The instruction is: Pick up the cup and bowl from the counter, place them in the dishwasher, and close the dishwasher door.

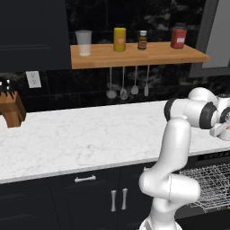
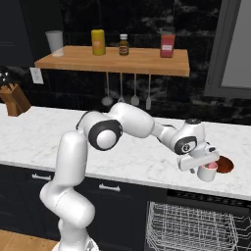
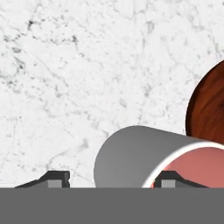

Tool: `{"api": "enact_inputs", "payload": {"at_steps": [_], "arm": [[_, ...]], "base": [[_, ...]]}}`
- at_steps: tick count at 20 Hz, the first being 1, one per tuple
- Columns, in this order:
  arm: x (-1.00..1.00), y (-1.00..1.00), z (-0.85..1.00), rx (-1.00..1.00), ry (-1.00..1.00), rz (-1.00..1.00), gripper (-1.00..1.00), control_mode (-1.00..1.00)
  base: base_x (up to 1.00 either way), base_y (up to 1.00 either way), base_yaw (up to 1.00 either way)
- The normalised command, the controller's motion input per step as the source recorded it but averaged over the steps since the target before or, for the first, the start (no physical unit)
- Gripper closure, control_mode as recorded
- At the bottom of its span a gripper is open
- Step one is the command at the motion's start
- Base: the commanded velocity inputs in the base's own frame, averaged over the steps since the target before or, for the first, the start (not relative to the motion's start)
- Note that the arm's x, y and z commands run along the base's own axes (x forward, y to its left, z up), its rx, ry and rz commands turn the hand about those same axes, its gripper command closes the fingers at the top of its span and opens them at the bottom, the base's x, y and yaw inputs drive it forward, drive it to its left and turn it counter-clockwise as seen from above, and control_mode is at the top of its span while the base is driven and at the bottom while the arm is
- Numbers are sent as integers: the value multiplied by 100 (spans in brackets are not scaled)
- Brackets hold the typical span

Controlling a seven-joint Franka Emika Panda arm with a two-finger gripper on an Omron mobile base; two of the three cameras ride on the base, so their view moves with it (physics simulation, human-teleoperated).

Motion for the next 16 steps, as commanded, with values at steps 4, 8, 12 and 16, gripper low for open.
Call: {"api": "enact_inputs", "payload": {"at_steps": [4,8,12,16], "arm": [[-15,0,-2,0,0,-6,100,-100],[-84,17,1,2,0,-12,100,-100],[-100,22,5,2,0,-16,100,-100],[-100,38,7,1,0,-18,100,-100]], "base": [[0,0,0],[0,0,0],[0,0,0],[0,0,0]]}}
